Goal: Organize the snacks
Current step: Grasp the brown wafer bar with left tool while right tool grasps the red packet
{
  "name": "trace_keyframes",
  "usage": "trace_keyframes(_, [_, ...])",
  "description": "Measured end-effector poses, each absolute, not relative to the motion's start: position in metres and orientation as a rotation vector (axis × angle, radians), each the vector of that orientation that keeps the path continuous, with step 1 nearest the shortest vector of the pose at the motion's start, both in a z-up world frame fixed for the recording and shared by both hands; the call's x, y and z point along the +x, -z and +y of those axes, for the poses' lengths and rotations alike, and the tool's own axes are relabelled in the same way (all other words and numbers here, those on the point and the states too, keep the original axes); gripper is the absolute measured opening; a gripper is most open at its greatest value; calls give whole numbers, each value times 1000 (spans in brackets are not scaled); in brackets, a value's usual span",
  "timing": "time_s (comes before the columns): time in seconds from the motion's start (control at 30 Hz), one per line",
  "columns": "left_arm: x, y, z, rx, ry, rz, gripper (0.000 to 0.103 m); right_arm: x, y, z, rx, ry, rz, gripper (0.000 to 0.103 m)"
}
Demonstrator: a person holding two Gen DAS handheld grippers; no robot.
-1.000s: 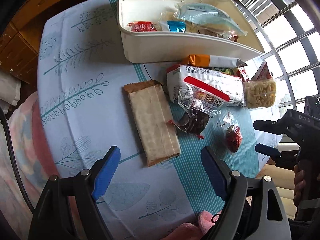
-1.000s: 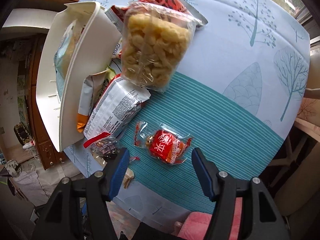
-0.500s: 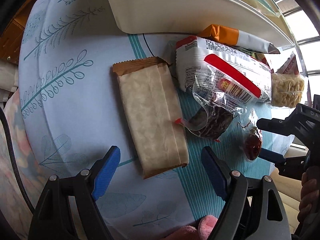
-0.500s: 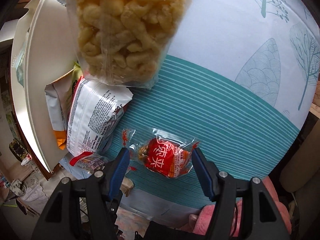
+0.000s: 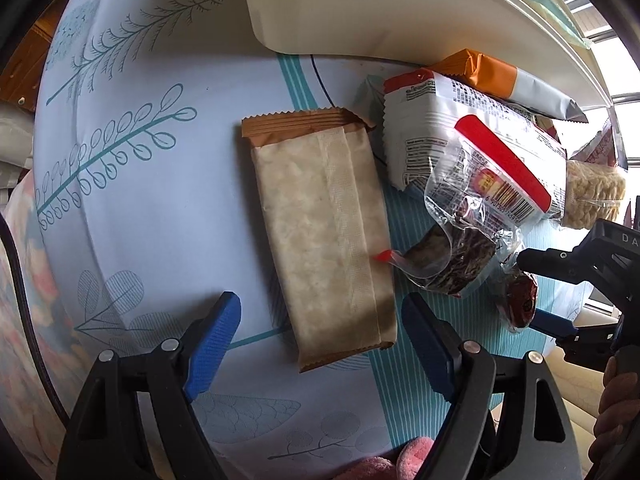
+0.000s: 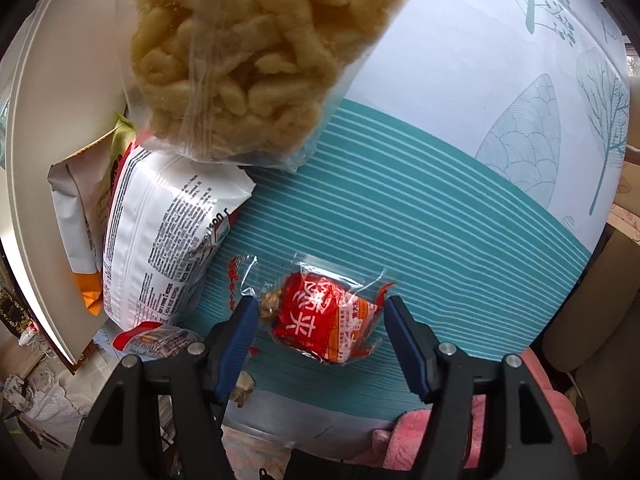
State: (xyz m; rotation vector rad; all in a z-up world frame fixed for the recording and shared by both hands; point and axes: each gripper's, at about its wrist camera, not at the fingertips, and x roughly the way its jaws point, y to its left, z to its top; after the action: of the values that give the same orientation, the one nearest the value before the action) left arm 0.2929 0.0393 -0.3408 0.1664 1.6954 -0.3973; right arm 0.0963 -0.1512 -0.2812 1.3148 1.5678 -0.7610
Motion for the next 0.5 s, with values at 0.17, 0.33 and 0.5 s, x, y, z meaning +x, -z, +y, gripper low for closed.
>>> trace_keyframes(0.17, [294,345,40,180,375,1689,76,109,278,-138,1291,765,1574,65])
trace_keyframes(0.33, [296,345,41,147,378,1682,59,109,278,-134,1321,718,1562,63])
trace_keyframes(0.5, [299,349,40,124,388,1682,51,110,282,-122,1323,691,1565,61])
